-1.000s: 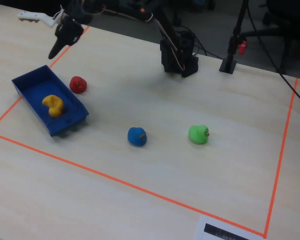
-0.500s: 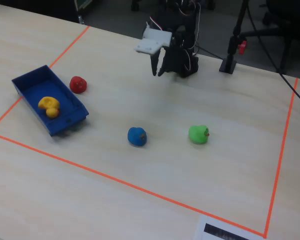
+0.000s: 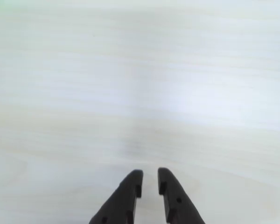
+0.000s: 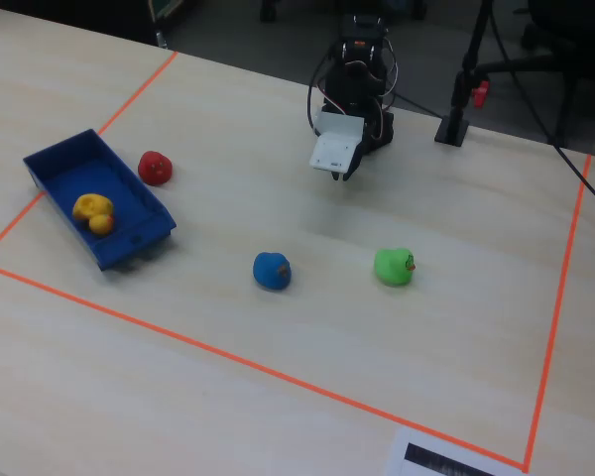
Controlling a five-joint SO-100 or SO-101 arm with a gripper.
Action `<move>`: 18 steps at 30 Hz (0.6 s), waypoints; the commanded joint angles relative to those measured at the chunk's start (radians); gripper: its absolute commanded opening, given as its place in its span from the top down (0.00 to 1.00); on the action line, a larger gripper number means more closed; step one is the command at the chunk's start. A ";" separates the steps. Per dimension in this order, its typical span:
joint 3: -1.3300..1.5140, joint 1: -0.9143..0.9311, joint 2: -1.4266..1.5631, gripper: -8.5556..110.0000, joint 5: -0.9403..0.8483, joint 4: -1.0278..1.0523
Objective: Grasp yellow duck and put it into box.
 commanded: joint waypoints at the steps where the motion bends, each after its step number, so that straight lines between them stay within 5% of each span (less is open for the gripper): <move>1: 0.012 0.040 0.009 0.93 -0.005 0.017; 18: 0.106 0.123 0.012 0.92 0.003 -0.026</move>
